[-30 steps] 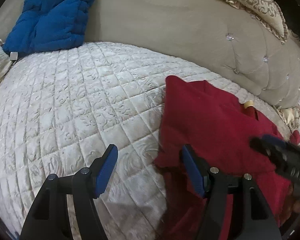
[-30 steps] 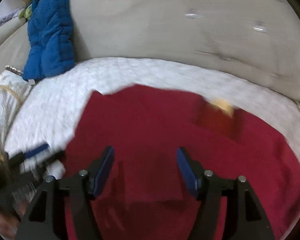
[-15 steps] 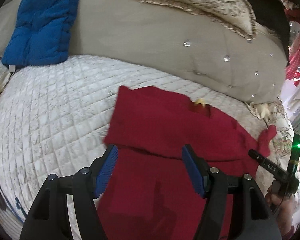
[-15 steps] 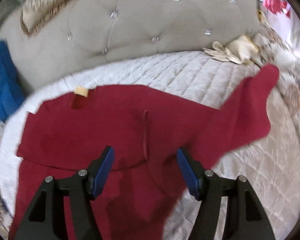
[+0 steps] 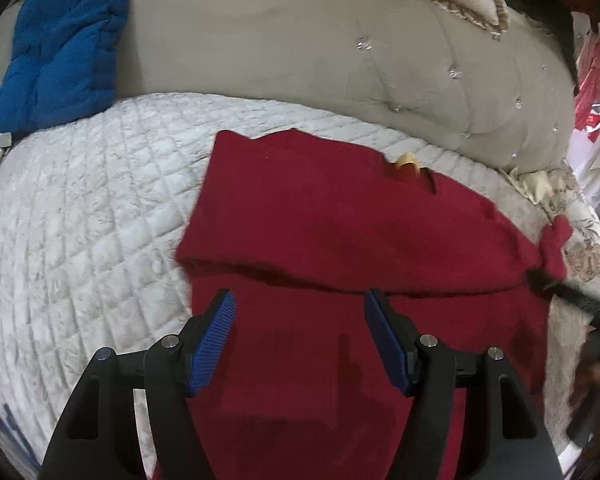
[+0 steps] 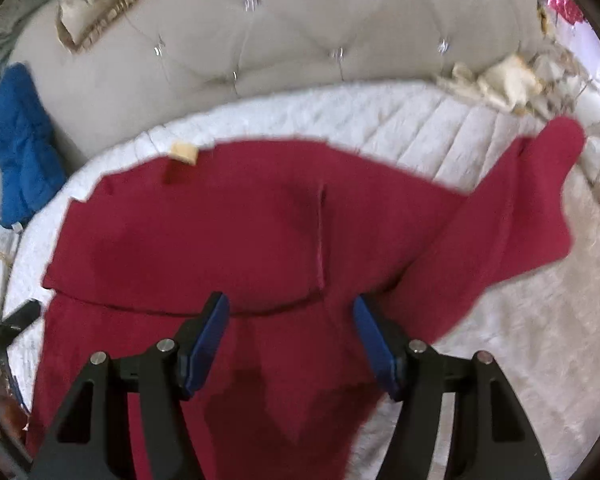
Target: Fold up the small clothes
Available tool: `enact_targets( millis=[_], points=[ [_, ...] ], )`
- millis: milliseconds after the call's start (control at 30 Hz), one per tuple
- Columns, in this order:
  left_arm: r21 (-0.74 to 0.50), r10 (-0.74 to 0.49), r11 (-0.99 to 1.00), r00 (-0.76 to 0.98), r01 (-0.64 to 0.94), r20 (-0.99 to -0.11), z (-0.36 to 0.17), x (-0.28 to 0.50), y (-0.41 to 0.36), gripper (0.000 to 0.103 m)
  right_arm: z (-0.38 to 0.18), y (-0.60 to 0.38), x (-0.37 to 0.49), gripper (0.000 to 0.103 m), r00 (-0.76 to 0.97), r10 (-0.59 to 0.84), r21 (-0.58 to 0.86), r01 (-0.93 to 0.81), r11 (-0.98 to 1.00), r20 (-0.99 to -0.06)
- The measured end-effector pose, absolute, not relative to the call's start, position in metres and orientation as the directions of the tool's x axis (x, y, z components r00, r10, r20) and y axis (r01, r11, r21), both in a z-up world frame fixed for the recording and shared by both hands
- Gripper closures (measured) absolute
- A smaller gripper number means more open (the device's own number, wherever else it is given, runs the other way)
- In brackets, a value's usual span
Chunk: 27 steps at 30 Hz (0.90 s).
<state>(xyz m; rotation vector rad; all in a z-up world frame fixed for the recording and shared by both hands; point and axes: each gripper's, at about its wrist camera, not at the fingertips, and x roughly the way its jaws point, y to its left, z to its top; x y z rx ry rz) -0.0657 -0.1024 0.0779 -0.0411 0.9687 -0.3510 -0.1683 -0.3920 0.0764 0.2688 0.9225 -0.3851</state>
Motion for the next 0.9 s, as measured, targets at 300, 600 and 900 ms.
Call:
enact_targets(
  millis=[300,600,900],
  points=[
    [-0.232,-0.355,0.927,0.490,0.294,-0.796,0.074,-0.052,-0.105,0.057,0.126,-0.507,-0.170,0.026,0.502,-0.403,0.041,0.662,0.748,-0.765],
    [-0.217,-0.334,0.934,0.476,0.284,-0.814,0.062,-0.044,-0.116,0.057,0.088,-0.563,-0.145,0.084,0.384,-0.437,-0.024,0.729,0.684,-0.813],
    [-0.226,-0.340,0.932,0.468,0.283,-0.816,0.060,-0.045,-0.120,0.057,0.127,-0.543,-0.319,0.070,0.557,-0.376,0.188,0.708,0.680,-0.740]
  ],
)
